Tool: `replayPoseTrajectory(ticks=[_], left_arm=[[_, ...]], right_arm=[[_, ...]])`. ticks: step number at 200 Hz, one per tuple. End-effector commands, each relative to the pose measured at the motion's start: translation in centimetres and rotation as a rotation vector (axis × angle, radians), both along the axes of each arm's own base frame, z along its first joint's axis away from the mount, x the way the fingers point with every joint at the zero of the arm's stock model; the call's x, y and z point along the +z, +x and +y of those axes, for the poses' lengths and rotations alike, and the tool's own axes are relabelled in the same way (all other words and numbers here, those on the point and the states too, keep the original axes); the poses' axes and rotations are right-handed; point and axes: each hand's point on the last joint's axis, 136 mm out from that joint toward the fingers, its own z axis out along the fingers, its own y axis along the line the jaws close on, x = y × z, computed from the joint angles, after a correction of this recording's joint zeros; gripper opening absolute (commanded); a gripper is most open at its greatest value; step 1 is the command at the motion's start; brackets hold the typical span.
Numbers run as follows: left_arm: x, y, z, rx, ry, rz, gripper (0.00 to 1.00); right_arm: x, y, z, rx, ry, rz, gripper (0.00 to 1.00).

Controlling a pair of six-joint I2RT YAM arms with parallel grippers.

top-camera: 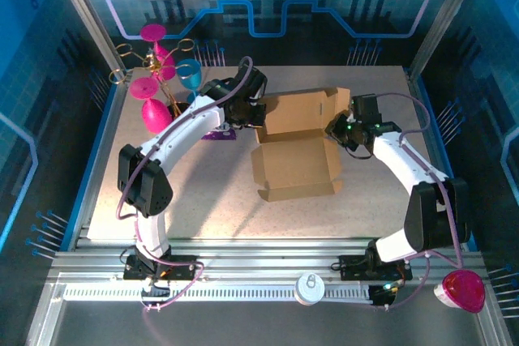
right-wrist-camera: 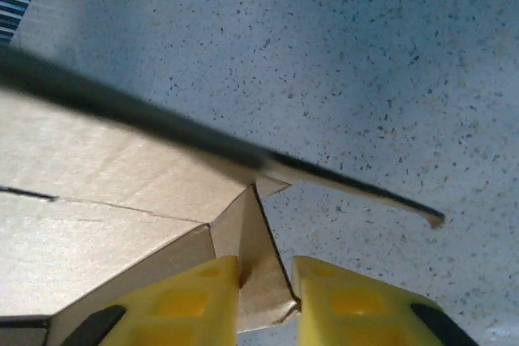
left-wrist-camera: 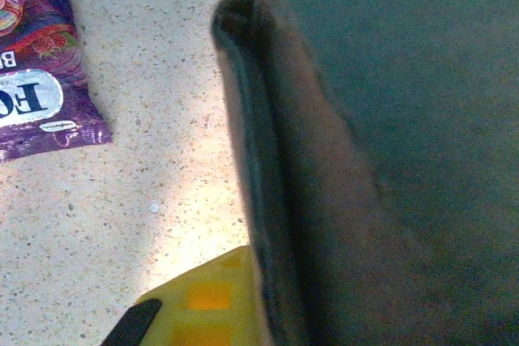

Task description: Fold the paper box

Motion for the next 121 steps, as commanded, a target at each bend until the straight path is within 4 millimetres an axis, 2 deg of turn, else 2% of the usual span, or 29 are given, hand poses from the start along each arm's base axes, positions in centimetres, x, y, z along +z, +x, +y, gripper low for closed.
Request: replayPoseTrajectory(ticks=[1,24,41,75,121], left_arm=[[1.4,-0.1,0.0,0.010,-0.037,-0.003,0.00],[1.4,-0.2,0.0,0.009,-0.036,0.001,0.00],[1.3,-0.2,-0.1,0.011,-0.039,0.006,0.00],[1.1,-0.1,-0.3,0.028,-0.077,0.048,0.00],[2.0,0.4,-0.8,0.020,-0.097,0.071,0.00]], right_arm=[[1.7,1.0,-0.2,-0.005,-0.041,-0.071,0.16],[2.6,1.3,0.1,0.024,-0.088,-0.090,0.05],[2.9,1.3,0.7,0.064,-0.137,-0.098,0.00],[3.2,0.9,1.6,0.158,-0.261,-0.075,0.00],[3.5,0.8,2.6,0.305,-0.485,-0.053,0.00]])
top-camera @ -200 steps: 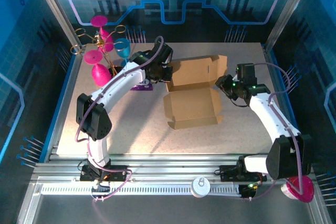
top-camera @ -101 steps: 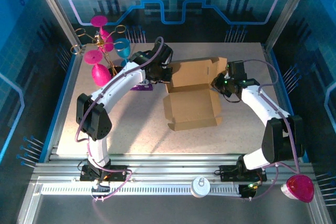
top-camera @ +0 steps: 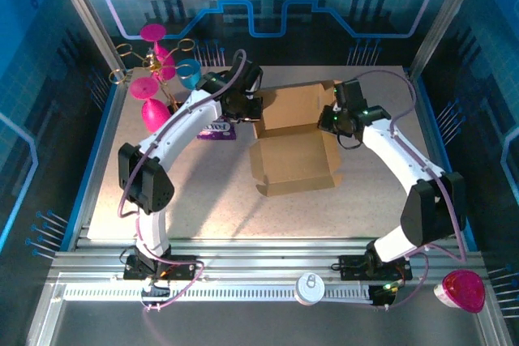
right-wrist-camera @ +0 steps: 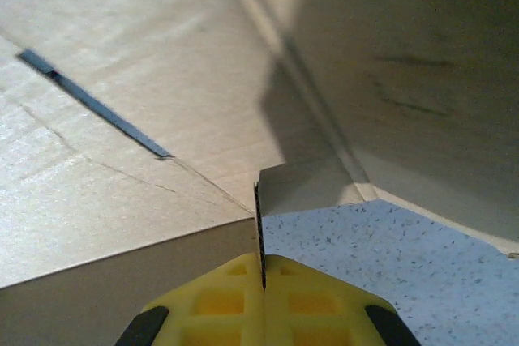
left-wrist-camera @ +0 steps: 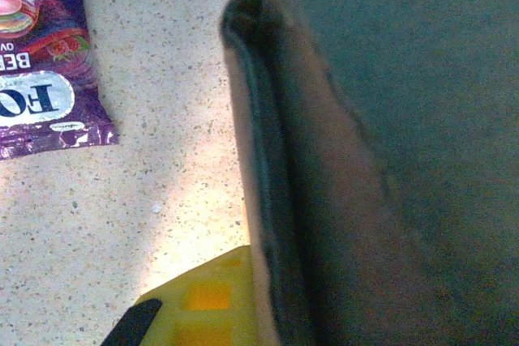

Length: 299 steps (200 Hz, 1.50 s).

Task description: Fold the paper box

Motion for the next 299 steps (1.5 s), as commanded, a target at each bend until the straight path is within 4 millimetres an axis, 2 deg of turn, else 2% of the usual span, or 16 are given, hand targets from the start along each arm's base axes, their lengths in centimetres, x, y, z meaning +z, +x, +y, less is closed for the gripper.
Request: replayPoseTrajectory(ticks=[1,52,102,144,161,178,196,209,220,232,243,253,273,299], left_arm=[[0.6,-0.5,-1.4,-0.019,-0.059,0.048,0.00],[1.1,-0.1,-1.6,-0.026,-0.070,0.056,0.00],[1.2,-0.1,-1.6,-0.029,-0.074,0.061,0.00],[1.3,-0.2,-1.5,-0.029,-0.076,0.064,0.00],[1.3,-0.2,-1.4,-0.028,-0.077,0.066,0.00],[1.4,-0.1,-1.1,-0.024,-0.084,0.067,0.00],[1.6,-0.1,-1.1,-0.029,-0.108,0.067,0.00],[1.8,0.1,-1.1,-0.035,-0.136,0.062,0.00],[2.0,0.2,-1.2,-0.044,-0.167,0.058,0.00],[2.2,0.4,-1.2,-0.048,-0.202,0.056,0.00],[2.5,0.5,-1.3,-0.068,-0.235,0.046,0.00],[2.8,0.7,-1.2,-0.079,-0.264,0.037,0.00],[3.4,1.0,-1.2,-0.112,-0.314,0.013,0.00],[3.3,1.1,-1.0,-0.169,-0.319,-0.003,0.00]], right_arm=[[-0.2,-0.5,0.4,0.101,-0.167,0.026,0.00],[1.3,0.0,3.3,0.274,-0.379,-0.036,0.00],[1.2,-0.1,5.8,0.379,-0.515,-0.058,0.00],[1.8,0.0,6.6,0.408,-0.596,-0.082,0.09],[3.5,-0.1,7.2,0.426,-0.542,-0.124,0.18],[6.3,-0.4,8.0,0.462,-0.445,-0.189,0.30],[9.3,-1.1,8.9,0.526,-0.247,-0.222,0.44],[11.8,-1.5,8.8,0.548,-0.092,-0.254,0.51],[14.4,-1.9,8.3,0.564,0.051,-0.309,0.54],[17.5,-2.1,6.9,0.545,0.183,-0.395,0.56],[20.3,-2.1,5.0,0.503,0.311,-0.465,0.56],[22.0,-1.5,2.4,0.422,0.383,-0.508,0.54],[23.0,0.0,-2.6,0.243,0.457,-0.545,0.53],[23.0,2.0,-7.0,0.076,0.605,-0.594,0.50]])
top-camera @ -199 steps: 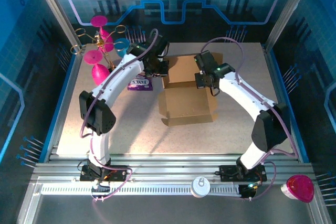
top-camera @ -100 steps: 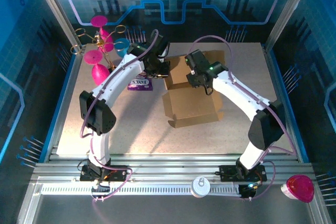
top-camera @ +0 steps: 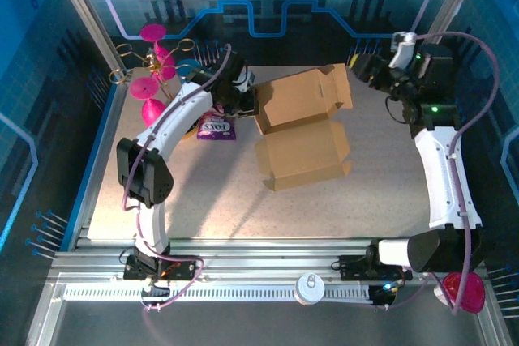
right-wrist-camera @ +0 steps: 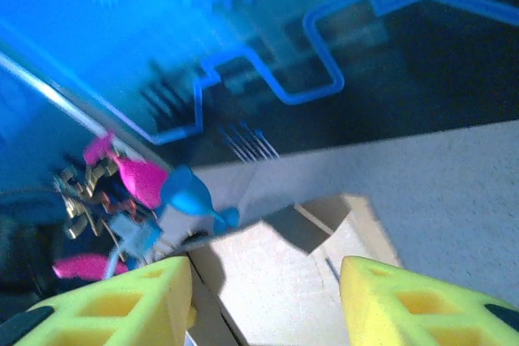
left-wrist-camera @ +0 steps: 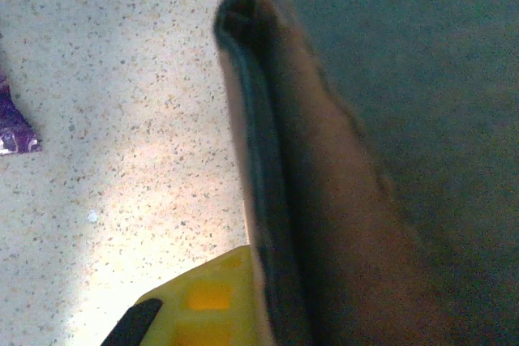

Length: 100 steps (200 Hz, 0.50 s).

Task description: Fold the paper box

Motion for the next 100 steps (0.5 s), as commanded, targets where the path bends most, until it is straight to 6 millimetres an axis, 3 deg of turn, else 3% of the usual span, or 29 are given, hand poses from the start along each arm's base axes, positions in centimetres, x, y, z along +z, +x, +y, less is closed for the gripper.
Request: replayPoseTrajectory(ticks=[1,19,39,60,100], left_arm=[[3.2,-0.5,-0.8,-0.100,-0.094,-0.092,0.00],[3.9,-1.0,-1.0,-0.160,-0.158,-0.125,0.00],[4.6,-1.2,-0.6,-0.200,-0.241,-0.144,0.00],[4.7,-1.3,0.4,-0.225,-0.269,-0.145,0.00],[4.7,-1.0,2.1,-0.239,-0.323,-0.159,0.00]], right_arm=[[0.1,1.6,-1.4,0.008,0.253,0.009,0.50],[-0.3,3.1,-2.6,0.033,0.338,-0.004,0.45],[-0.6,4.4,-2.6,0.129,0.393,-0.020,0.41],[0.2,4.4,-0.8,0.288,0.409,-0.067,0.36],[-0.3,3.1,3.3,0.508,0.455,-0.063,0.35]])
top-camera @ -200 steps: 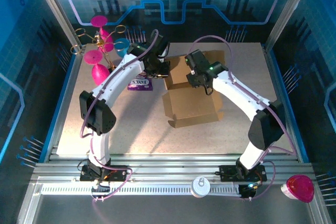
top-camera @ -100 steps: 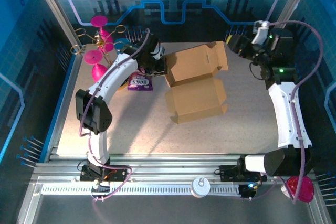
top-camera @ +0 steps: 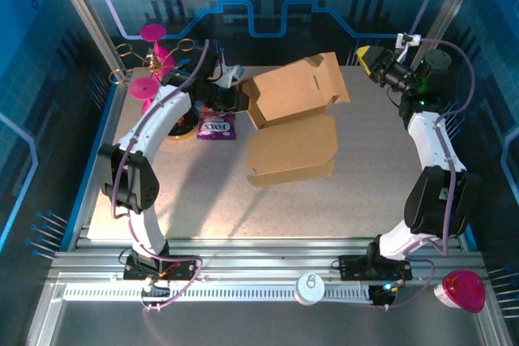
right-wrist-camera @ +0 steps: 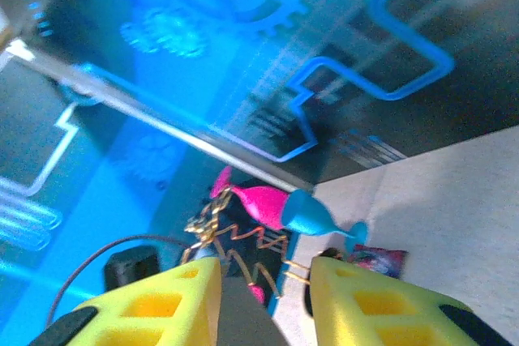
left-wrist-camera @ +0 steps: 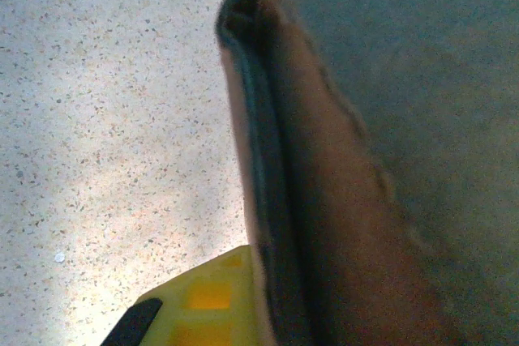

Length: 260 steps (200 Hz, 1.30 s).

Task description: Fold the paper box

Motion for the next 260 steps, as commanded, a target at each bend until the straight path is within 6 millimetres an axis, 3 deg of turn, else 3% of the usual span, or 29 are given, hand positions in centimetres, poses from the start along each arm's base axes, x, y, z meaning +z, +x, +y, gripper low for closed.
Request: replayPoseTrajectory(ticks=[1,17,40,95,146,195,227,260], left_arm=[[2.0,-0.6,0.0,-0.074,-0.092,-0.060,0.00],[1.8,-0.5,0.4,-0.076,-0.105,-0.051,0.00],[1.8,-0.6,0.5,-0.086,-0.120,-0.039,0.00],[1.5,-0.7,0.3,-0.106,-0.135,-0.008,0.00],[1.5,-0.5,0.4,-0.097,-0.129,0.004,0.00],[1.1,-0.5,0.6,-0.086,-0.105,0.012,0.00],[1.2,-0.4,0.7,-0.084,-0.100,0.007,0.00],[1.3,-0.3,0.6,-0.085,-0.105,0.012,0.00]], right_arm=[[2.5,-2.9,4.0,0.222,0.017,-0.132,0.35],[1.8,-3.6,5.9,0.285,0.012,-0.126,0.37],[0.5,-4.1,6.8,0.318,-0.009,-0.107,0.41],[0.2,-5.0,9.2,0.413,-0.057,-0.117,0.44],[0.3,-5.3,9.3,0.400,-0.080,-0.133,0.46],[2.6,-5.9,9.3,0.396,-0.072,-0.197,0.53],[2.7,-6.4,9.4,0.400,-0.047,-0.208,0.56],[1.6,-6.9,10.5,0.430,-0.054,-0.184,0.56]])
